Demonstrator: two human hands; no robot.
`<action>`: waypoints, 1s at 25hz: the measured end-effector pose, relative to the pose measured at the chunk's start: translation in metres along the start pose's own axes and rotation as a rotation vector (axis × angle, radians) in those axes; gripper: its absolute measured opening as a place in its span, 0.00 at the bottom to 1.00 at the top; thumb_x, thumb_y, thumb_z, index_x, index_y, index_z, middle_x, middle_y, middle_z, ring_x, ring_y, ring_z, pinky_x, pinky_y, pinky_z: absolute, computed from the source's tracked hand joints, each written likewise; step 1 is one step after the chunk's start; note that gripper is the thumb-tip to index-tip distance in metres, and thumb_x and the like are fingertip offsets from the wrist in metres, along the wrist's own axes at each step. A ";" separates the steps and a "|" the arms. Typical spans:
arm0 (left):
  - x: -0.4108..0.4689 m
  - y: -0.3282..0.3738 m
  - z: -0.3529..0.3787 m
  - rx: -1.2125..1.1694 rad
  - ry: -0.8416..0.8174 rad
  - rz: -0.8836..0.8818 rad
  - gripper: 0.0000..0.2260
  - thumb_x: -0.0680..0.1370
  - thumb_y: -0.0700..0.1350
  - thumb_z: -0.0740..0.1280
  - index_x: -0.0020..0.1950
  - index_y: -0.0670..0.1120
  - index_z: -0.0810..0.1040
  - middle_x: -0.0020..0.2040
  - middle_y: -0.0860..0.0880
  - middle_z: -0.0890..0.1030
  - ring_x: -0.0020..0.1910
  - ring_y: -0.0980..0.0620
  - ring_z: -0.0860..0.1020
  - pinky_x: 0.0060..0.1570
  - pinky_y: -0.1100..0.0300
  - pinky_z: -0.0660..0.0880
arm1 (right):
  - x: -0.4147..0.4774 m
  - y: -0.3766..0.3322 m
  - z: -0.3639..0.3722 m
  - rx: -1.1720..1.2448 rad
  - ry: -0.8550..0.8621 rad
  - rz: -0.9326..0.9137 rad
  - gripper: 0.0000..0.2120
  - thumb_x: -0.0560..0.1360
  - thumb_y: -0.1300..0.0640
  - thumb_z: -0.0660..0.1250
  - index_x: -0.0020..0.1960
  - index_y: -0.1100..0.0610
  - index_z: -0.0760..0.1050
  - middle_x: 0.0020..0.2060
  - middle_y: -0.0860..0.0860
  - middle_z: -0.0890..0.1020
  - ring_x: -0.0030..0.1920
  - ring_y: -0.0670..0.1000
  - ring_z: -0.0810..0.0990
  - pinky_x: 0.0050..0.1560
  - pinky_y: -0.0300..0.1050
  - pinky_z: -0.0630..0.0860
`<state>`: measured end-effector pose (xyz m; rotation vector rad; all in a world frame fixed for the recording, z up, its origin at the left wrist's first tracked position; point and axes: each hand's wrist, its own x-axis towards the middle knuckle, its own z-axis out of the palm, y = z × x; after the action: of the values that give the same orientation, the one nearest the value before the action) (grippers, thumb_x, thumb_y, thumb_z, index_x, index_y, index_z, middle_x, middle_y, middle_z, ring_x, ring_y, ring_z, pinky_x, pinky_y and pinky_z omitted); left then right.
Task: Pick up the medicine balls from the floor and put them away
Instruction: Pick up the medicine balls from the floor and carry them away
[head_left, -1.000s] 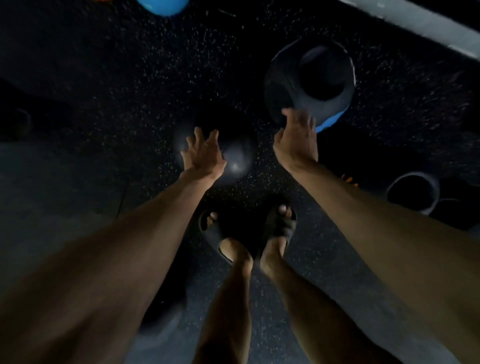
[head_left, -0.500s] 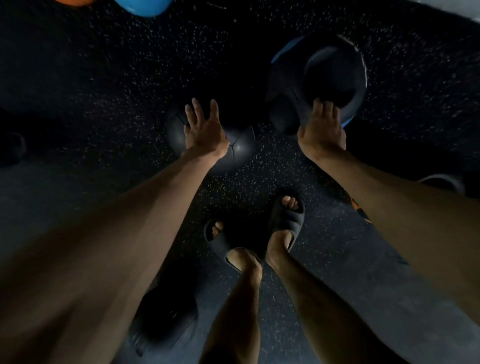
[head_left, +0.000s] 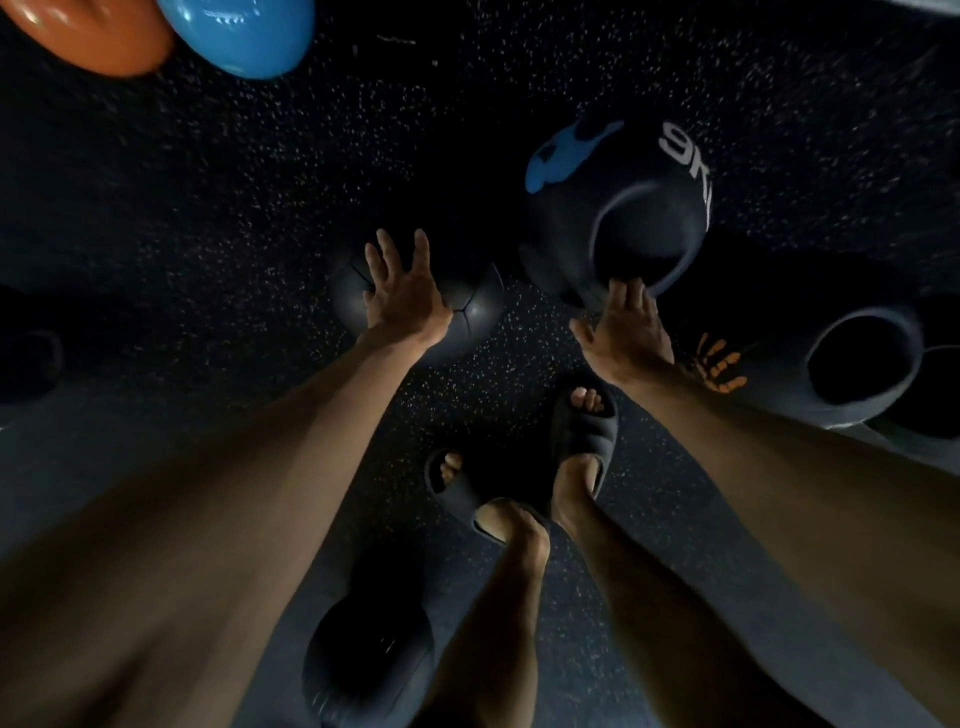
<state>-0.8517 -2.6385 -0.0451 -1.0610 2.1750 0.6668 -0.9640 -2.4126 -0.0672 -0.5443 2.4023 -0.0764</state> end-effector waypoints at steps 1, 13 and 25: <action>-0.002 -0.002 0.002 0.017 0.017 0.007 0.36 0.82 0.48 0.63 0.82 0.52 0.44 0.81 0.39 0.39 0.80 0.37 0.40 0.76 0.36 0.55 | -0.005 0.002 0.009 0.016 -0.053 0.019 0.36 0.80 0.43 0.62 0.78 0.64 0.54 0.77 0.62 0.58 0.78 0.60 0.55 0.78 0.55 0.55; -0.074 0.090 0.113 -0.152 -0.310 0.436 0.36 0.82 0.57 0.61 0.80 0.61 0.39 0.79 0.40 0.30 0.78 0.31 0.39 0.74 0.33 0.55 | -0.036 0.046 0.027 1.006 0.130 0.935 0.35 0.80 0.32 0.49 0.77 0.55 0.62 0.71 0.59 0.71 0.66 0.66 0.74 0.54 0.67 0.80; -0.087 0.085 0.096 -0.114 -0.246 0.400 0.26 0.83 0.46 0.62 0.80 0.54 0.59 0.78 0.45 0.65 0.74 0.44 0.68 0.73 0.48 0.67 | -0.048 0.069 -0.020 0.814 -0.073 0.755 0.29 0.79 0.42 0.58 0.74 0.58 0.66 0.70 0.59 0.71 0.67 0.62 0.73 0.61 0.65 0.77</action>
<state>-0.8494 -2.4844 -0.0341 -0.5599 2.1647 1.0520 -0.9685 -2.3321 -0.0357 0.7066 2.1011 -0.6407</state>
